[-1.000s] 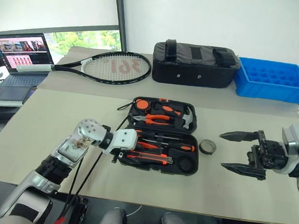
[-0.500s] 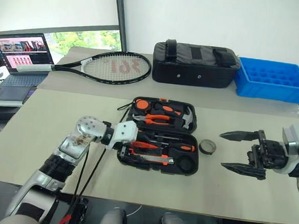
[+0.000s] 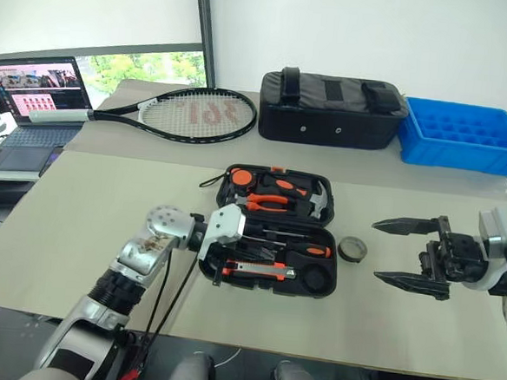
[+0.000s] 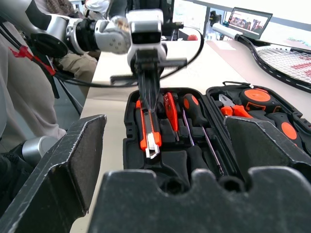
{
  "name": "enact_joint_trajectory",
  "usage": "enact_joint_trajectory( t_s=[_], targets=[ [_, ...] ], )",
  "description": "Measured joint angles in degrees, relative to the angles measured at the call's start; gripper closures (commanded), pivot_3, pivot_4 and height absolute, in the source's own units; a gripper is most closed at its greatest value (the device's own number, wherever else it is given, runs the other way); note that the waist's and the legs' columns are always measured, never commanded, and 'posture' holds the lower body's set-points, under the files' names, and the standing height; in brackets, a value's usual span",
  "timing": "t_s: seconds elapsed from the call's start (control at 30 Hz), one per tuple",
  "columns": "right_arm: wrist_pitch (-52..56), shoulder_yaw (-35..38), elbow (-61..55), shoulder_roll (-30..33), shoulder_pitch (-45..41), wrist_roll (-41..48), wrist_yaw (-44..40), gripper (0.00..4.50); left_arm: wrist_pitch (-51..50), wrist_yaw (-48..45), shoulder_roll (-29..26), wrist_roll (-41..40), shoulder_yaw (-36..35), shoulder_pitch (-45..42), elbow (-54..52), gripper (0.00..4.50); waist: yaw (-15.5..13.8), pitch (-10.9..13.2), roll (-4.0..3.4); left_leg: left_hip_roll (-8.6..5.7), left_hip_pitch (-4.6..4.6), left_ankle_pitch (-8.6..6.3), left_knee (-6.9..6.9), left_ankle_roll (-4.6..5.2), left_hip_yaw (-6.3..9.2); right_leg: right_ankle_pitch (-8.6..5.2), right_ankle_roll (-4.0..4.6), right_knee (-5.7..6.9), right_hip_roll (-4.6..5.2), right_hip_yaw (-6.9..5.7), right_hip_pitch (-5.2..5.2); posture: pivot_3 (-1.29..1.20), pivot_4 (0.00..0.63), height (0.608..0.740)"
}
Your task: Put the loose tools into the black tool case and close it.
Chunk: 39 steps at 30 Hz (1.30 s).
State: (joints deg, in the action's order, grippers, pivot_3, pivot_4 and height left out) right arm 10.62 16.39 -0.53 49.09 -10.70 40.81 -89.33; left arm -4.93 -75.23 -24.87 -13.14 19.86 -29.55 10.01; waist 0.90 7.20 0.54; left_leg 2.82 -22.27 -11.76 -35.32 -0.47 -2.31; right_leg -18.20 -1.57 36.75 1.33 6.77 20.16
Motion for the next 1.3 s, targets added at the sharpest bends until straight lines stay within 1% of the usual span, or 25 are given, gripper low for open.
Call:
enact_joint_trajectory(
  t_s=[0.13,0.3,0.47,0.53,0.67,0.8,0.87,0.97,1.0,1.07,1.17,1.3],
  targets=[
    [-0.08,-0.07,0.11,-0.01,-0.06,-0.26,0.01,0.0,3.66,-0.15,0.68,1.84,0.91,-0.03,3.49,4.49,-0.02,0.01,0.04,0.0,0.01,0.0,0.0,0.0,0.0,0.0,0.0,-0.01,0.01,0.0,-0.04,0.0,0.15,0.708],
    [-0.35,-0.29,1.08,-0.03,-0.06,-1.26,-0.01,0.0,8.85,-0.27,0.82,3.95,2.2,-1.19,7.29,4.49,-0.02,-0.15,-0.19,-0.02,0.15,0.0,-0.06,0.0,0.0,0.0,-0.01,0.07,0.01,0.03,-0.14,0.0,0.15,0.708],
    [-0.39,-0.45,1.09,-0.03,0.09,-1.71,-0.07,0.0,8.6,-1.0,1.24,4.33,2.49,-1.66,10.77,4.49,0.47,-0.24,-0.21,0.01,0.21,0.0,-0.12,0.0,0.02,-0.03,-0.06,0.17,-0.07,0.08,-0.17,0.0,0.15,0.708],
    [-0.59,-1.27,1.12,0.03,0.11,-3.48,-0.04,0.0,7.64,-1.59,1.38,4.15,2.39,-1.85,11.0,4.49,0.54,-0.3,-0.24,0.01,0.21,0.0,-0.13,0.0,0.01,-0.12,-0.22,0.18,-0.07,0.09,-0.17,0.0,0.15,0.708],
    [-1.94,-2.89,1.43,0.09,0.09,-6.87,0.69,0.0,7.19,-1.74,2.14,3.9,1.51,-1.71,11.54,4.49,0.44,-0.32,-0.25,0.0,0.18,0.0,-0.2,0.0,0.01,-0.12,-0.22,0.19,-0.06,0.08,-0.15,0.0,0.15,0.708],
    [-3.75,-6.56,2.33,0.74,-1.33,-13.63,4.16,0.0,3.28,-0.55,2.09,2.34,-0.61,-1.11,9.17,4.49,0.57,-0.3,-0.26,0.02,0.0,0.0,-0.36,0.01,0.02,-0.12,-0.23,0.28,-0.07,0.08,0.01,0.0,0.15,0.708],
    [-5.03,-9.41,3.39,1.98,-2.12,-18.81,6.44,0.0,-0.15,0.78,0.65,1.15,-2.51,-0.47,5.44,4.49,0.72,-0.21,-0.22,0.05,-0.07,0.0,-0.4,0.01,0.04,-0.12,-0.23,0.33,-0.09,0.06,0.1,0.0,0.15,0.708],
    [-7.14,-13.53,5.28,3.1,-3.42,-26.01,9.47,0.0,-6.53,1.53,-3.75,-2.78,-6.95,-0.05,-3.04,4.49,0.83,-0.18,-0.22,0.05,-0.08,-0.02,-0.37,0.03,0.05,-0.11,-0.21,0.28,-0.08,0.04,0.09,0.0,0.15,0.708],
    [-7.58,-14.6,5.85,3.21,-4.19,-27.64,10.15,0.0,-8.64,1.41,-5.52,-3.96,-7.82,0.04,-5.75,4.49,1.0,-0.15,-0.25,0.05,-0.1,-0.02,-0.37,0.04,0.04,-0.11,-0.21,0.28,-0.08,0.05,0.1,0.0,0.15,0.708],
    [-8.92,-17.4,8.06,3.21,-7.33,-31.4,11.82,0.0,-15.96,0.3,-11.87,-8.08,-10.52,0.99,-14.78,4.49,1.48,-0.11,-0.26,0.05,-0.09,-0.03,-0.34,0.05,0.04,-0.1,-0.19,0.24,-0.06,0.06,0.09,0.0,0.15,0.708],
    [-10.07,-18.97,10.62,2.91,-10.49,-33.52,12.7,0.0,-22.22,-0.4,-17.65,-12.35,-13.63,1.99,-22.98,4.49,1.52,-0.06,-0.2,0.05,-0.04,-0.03,-0.32,0.05,0.05,-0.1,-0.19,0.19,-0.04,0.02,0.04,0.0,0.15,0.708],
    [-11.39,-22.05,14.67,1.88,-14.05,-35.75,13.06,0.0,-28.31,1.14,-21.49,-16.69,-16.76,3.42,-30.22,4.49,1.34,-0.03,-0.15,0.05,-0.03,-0.03,-0.33,0.05,0.05,-0.11,-0.2,0.18,-0.02,0.0,0.01,0.0,0.15,0.708]
  ],
)
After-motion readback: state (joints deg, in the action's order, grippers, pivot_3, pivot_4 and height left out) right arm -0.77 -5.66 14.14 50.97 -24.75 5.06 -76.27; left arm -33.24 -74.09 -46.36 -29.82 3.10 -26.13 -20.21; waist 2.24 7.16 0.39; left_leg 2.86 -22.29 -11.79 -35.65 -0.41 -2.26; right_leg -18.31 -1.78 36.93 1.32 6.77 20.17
